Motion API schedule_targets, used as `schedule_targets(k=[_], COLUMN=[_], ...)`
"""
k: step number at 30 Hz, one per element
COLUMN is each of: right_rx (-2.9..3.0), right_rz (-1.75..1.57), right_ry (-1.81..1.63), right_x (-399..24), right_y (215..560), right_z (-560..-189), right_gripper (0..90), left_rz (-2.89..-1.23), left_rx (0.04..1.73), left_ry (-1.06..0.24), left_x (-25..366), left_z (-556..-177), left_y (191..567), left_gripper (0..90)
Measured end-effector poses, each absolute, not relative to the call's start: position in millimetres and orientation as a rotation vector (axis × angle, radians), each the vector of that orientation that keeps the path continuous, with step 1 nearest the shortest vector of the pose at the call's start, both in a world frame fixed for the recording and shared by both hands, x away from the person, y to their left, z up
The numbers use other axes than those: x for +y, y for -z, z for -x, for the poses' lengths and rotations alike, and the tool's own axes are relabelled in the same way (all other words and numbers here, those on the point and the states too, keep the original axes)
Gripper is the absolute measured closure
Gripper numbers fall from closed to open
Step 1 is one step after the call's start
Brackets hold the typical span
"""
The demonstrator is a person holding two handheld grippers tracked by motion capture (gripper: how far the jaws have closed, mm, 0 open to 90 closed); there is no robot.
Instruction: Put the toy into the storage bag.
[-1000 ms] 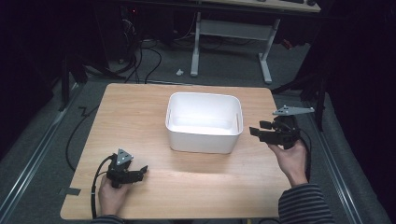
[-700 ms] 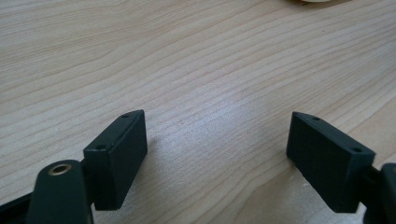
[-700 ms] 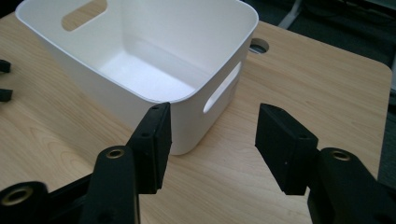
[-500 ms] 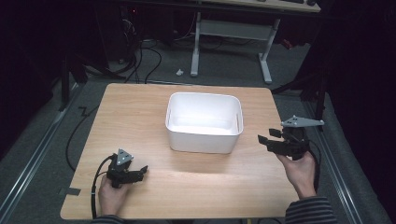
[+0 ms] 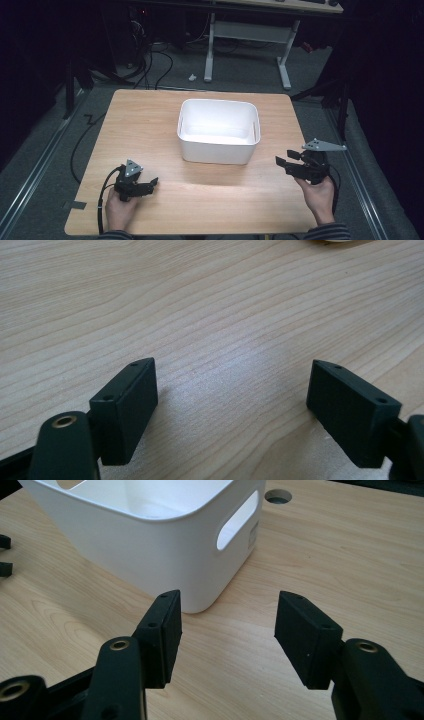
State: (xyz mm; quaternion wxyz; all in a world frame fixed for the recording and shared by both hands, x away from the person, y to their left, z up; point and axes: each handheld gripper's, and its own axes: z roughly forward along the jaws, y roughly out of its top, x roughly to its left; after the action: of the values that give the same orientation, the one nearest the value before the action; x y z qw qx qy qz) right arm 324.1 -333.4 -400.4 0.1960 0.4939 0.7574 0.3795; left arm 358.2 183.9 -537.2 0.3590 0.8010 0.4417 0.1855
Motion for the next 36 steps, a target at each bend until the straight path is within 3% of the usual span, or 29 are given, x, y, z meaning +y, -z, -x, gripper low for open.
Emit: schedule_targets(k=[36], right_rx=[2.054], right_rz=[-1.532], right_ry=[-0.91], right_x=[-325.7], right_y=[504.3], right_z=[-335.8], right_gripper=[35.7], left_rz=[-2.066], left_rx=[1.139], left_ry=[-0.479], left_x=[183.9], left_z=[-358.2], left_y=[537.2], left_gripper=[20.8])
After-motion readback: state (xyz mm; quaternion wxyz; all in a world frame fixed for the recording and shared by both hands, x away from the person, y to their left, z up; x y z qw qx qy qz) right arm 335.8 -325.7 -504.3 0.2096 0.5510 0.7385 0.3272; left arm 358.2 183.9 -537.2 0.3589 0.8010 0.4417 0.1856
